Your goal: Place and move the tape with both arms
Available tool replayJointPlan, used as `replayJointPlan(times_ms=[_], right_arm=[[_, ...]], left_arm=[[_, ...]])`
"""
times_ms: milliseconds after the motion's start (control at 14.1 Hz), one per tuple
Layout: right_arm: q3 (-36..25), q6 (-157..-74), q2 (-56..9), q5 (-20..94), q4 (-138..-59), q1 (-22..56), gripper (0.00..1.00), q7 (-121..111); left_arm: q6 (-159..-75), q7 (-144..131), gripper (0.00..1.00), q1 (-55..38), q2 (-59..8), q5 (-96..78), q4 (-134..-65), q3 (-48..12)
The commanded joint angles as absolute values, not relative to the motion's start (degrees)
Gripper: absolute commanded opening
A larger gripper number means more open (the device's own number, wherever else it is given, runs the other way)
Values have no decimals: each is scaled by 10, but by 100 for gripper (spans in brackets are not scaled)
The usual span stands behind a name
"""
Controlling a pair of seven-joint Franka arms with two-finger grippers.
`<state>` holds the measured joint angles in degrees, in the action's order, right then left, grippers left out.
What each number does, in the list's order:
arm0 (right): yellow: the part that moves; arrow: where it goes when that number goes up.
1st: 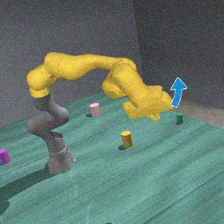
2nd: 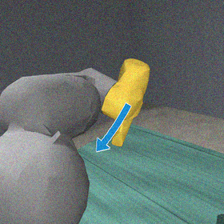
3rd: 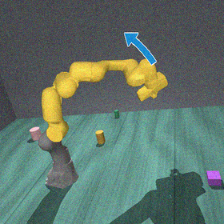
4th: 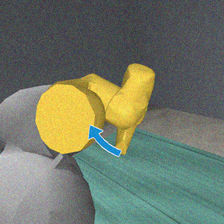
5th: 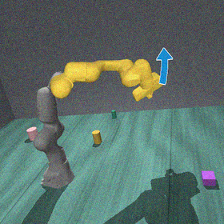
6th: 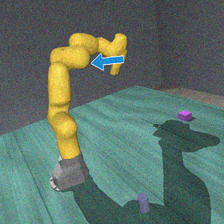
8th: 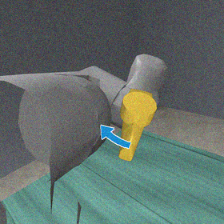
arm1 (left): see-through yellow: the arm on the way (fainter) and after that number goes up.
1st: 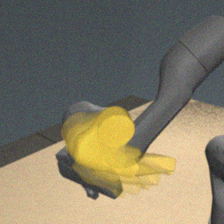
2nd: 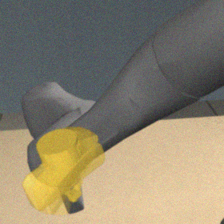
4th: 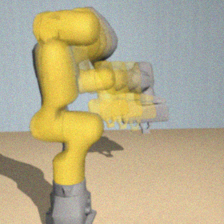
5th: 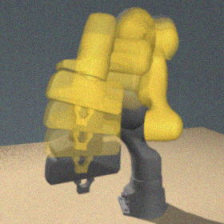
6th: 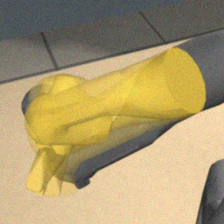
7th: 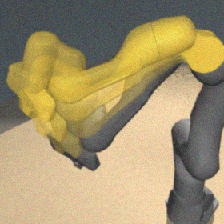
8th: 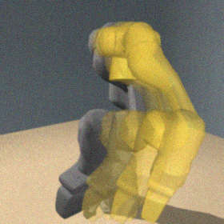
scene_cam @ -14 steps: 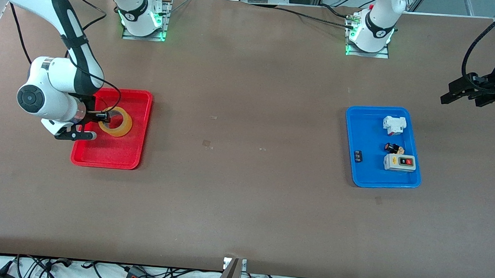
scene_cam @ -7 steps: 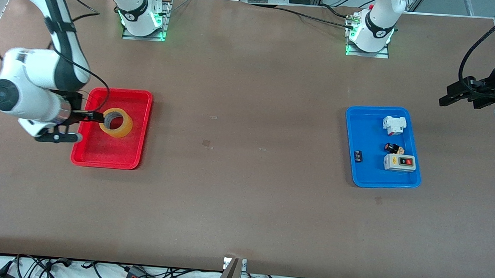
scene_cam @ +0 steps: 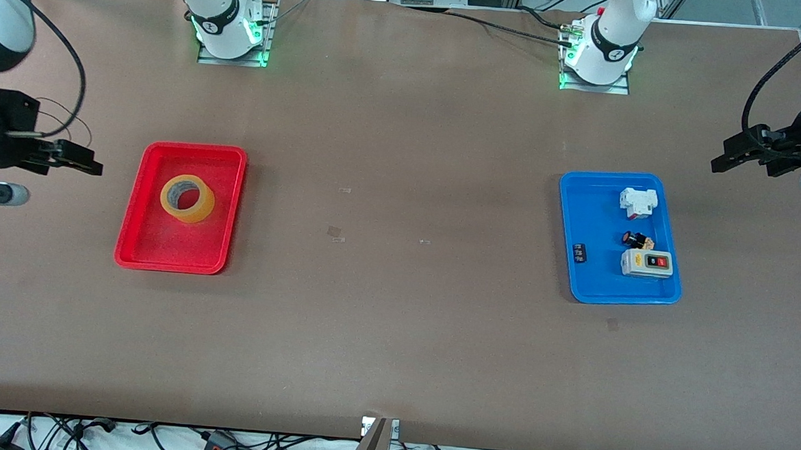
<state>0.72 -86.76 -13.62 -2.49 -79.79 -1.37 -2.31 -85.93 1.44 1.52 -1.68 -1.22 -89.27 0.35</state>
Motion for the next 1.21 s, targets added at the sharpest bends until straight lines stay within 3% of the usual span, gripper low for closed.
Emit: replayJointPlan(times_ms=[0,355,711,1137], right_arm=[[13,-859,-154,-15,-754,-18,100,-18],[-3,-938,-158,26,-761,-13,100,-19],[-4,-943,-136,6,-780,-12,100,-41],[-5,-1029,2,4,-1001,-14,100,-44]], left_arm=[[-853,14,100,19,-24,-3,-875,-4],[-853,14,100,19,-24,-3,-876,-4],[-852,13,100,18,-23,-3,-876,-4],[-851,11,100,18,-22,-4,-875,-4]])
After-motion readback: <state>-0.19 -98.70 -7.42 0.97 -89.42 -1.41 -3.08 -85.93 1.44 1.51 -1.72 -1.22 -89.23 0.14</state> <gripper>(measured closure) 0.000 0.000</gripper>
